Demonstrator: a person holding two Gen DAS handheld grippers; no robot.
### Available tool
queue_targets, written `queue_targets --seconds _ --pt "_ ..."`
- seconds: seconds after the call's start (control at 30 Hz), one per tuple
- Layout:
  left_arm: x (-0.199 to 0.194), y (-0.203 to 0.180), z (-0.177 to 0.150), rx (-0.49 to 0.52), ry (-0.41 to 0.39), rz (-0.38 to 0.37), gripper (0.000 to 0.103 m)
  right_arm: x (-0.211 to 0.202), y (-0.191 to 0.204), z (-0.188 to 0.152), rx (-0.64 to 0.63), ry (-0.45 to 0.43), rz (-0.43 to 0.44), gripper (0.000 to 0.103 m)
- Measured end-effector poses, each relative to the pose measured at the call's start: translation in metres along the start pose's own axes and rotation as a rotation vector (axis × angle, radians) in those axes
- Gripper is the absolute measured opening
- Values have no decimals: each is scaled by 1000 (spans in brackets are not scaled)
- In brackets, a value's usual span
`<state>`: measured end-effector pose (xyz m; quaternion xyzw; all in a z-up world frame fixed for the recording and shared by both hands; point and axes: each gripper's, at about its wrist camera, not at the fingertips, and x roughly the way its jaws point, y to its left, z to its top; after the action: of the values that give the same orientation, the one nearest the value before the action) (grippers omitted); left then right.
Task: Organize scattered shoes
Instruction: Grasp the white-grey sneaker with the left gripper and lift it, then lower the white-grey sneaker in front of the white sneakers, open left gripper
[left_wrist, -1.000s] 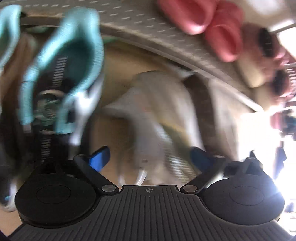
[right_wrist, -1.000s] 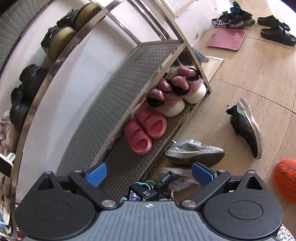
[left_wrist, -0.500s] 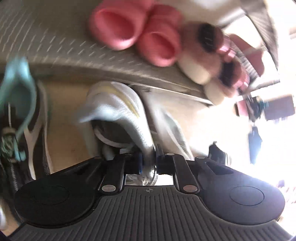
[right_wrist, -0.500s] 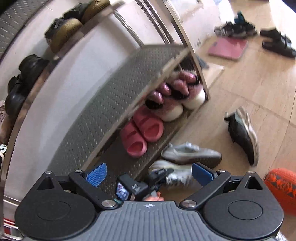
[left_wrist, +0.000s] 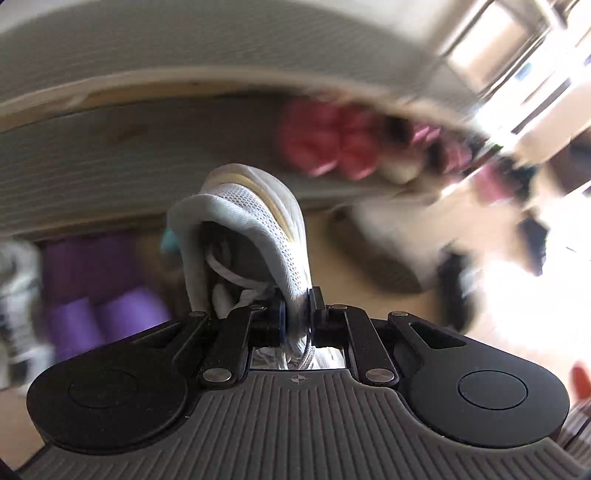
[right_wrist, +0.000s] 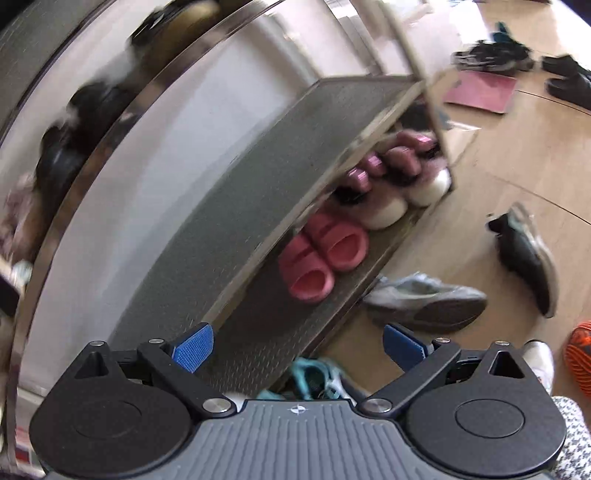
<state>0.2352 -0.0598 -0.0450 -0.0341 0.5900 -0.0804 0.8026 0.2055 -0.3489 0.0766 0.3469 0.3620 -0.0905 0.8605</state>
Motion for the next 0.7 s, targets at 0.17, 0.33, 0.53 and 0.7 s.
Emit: queue_targets --seconds 0.17,0.33,0.53,0.7 --pt "-32 68 -56 40 55 173 11 14 16 -22 -95 61 -8 100" --pt "34 92 -96 114 211 291 14 22 11 -23 -85 62 -68 100" --pt "87 106 -122 224 382 473 66 36 21 -25 -154 94 -95 100" --pt "34 91 -87 138 239 312 67 35 24 -22 -140 126 -37 100"
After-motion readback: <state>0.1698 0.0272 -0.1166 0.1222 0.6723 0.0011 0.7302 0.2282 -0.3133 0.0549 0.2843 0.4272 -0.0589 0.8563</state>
